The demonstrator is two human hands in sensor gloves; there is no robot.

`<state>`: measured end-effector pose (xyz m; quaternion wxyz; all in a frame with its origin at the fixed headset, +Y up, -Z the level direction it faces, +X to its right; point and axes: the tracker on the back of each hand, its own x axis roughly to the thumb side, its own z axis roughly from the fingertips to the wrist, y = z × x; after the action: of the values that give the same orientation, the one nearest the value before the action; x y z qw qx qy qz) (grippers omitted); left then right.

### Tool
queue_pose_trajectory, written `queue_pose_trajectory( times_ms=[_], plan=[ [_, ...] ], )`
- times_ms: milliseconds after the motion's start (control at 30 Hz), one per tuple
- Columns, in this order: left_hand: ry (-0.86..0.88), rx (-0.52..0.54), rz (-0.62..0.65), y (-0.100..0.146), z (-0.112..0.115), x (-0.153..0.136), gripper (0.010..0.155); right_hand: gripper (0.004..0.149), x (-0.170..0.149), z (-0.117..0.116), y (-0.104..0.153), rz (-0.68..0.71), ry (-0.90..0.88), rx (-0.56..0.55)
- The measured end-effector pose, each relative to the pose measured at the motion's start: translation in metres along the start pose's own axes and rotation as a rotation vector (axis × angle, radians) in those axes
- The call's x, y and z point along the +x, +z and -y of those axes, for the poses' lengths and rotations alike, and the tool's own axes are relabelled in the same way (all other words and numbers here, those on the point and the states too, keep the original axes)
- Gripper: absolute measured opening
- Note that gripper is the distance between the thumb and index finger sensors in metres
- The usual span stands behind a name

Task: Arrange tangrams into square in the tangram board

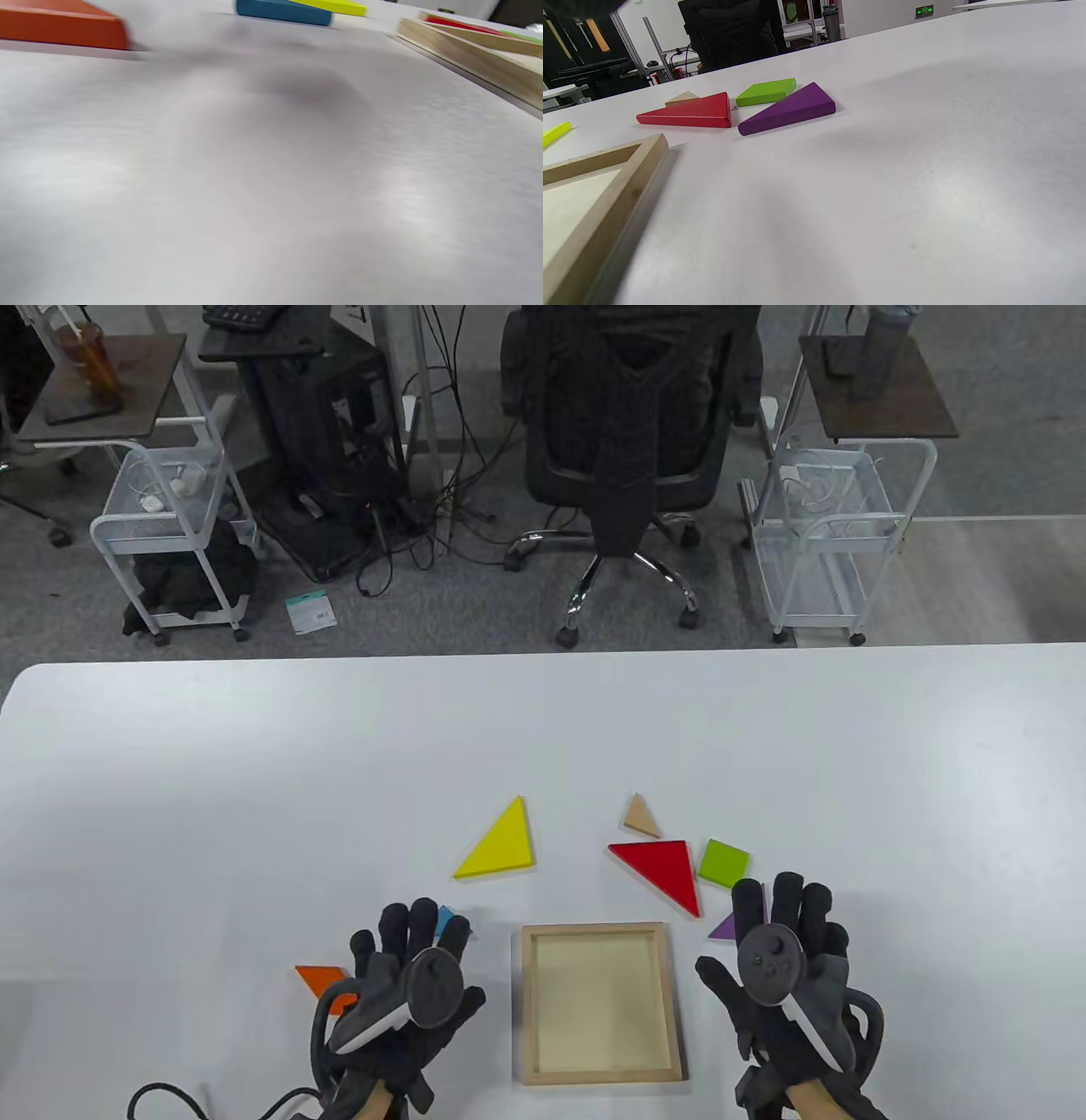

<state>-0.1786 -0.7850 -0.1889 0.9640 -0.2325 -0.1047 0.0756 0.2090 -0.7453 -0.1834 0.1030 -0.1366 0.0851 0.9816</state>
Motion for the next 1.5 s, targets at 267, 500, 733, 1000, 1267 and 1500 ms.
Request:
queue_pose_trajectory(
  times_ms=[267, 500, 733, 1000, 1267, 1500],
  plan=[
    [-0.006, 0.007, -0.024, 0.001, -0.002, -0.003, 0.073, 0.088, 0.001, -0.004, 0.0, 0.029, -0.007, 0.029],
    [-0.012, 0.032, -0.025, 0.004, -0.003, -0.003, 0.074, 0.09, 0.005, -0.012, -0.001, 0.063, 0.002, 0.071],
    [-0.001, 0.044, -0.019, 0.004, -0.004, -0.004, 0.075, 0.093, 0.004, -0.009, -0.003, 0.075, -0.04, 0.086],
    [0.011, 0.04, -0.021, 0.004, -0.005, -0.004, 0.076, 0.102, 0.042, 0.021, -0.036, 0.099, -0.2, 0.216],
    [0.016, -0.002, -0.042, 0.0, -0.001, -0.008, 0.076, 0.103, 0.107, 0.004, -0.112, -0.09, -0.003, 0.426],
    [0.038, -0.003, -0.052, -0.001, -0.004, -0.013, 0.077, 0.103, 0.109, -0.021, -0.146, -0.222, 0.032, 0.461]
  ],
)
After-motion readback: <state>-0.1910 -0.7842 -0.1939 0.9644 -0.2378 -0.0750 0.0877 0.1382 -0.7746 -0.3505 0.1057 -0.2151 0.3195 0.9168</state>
